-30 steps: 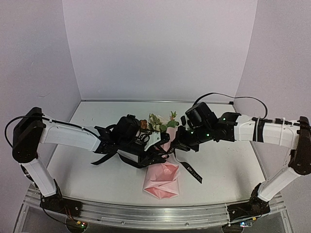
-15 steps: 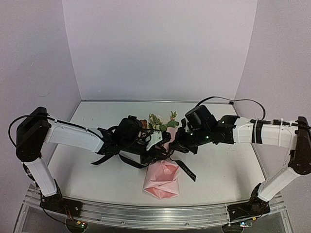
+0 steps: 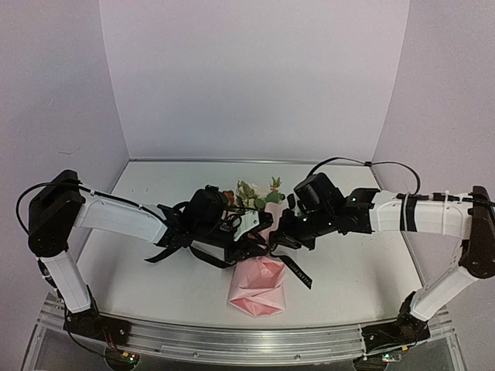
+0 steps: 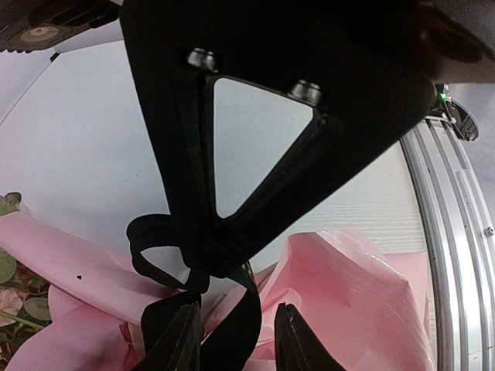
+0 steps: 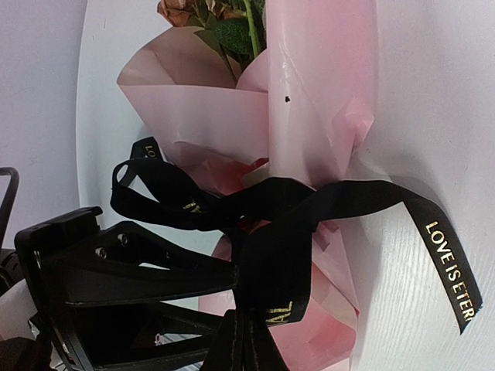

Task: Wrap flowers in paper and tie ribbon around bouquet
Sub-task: Pass from the right arm to the left

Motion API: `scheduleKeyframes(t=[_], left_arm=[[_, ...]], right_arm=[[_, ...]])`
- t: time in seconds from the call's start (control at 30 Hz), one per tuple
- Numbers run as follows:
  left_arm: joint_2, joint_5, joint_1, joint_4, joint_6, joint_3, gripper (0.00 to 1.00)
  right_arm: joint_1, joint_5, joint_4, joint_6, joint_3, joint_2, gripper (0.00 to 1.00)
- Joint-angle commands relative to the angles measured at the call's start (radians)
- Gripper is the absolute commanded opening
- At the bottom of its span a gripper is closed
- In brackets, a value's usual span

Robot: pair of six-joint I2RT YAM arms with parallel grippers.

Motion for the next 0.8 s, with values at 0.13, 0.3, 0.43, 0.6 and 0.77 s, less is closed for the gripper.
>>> scheduleKeyframes(t=[0.13, 0.3, 0.43, 0.6, 0.77], left_arm=[[0.031, 0.047, -0.003, -0.003, 0.011, 0.064, 0.34], [0.038, 0.038, -0.003, 0.005, 0.009, 0.067, 0.29], [0.051, 0.045, -0.003, -0.01, 0.008, 0.081, 0.15], [0.053, 0.049, -0.003, -0.009, 0.008, 0.083, 0.02], [0.025, 0.059, -0.003, 0.018, 0.006, 0.055, 0.0]], right_arm=[[0.009, 0.012, 0.022, 0.004, 0.019, -0.034, 0.0], [0.008, 0.003, 0.025, 0.009, 0.021, -0.04, 0.0], [0.009, 0.006, 0.025, 0.001, 0.011, -0.052, 0.0], [0.008, -0.004, 0.025, -0.009, 0.006, -0.052, 0.0], [0.009, -0.005, 0.062, -0.109, -0.051, -0.083, 0.13]])
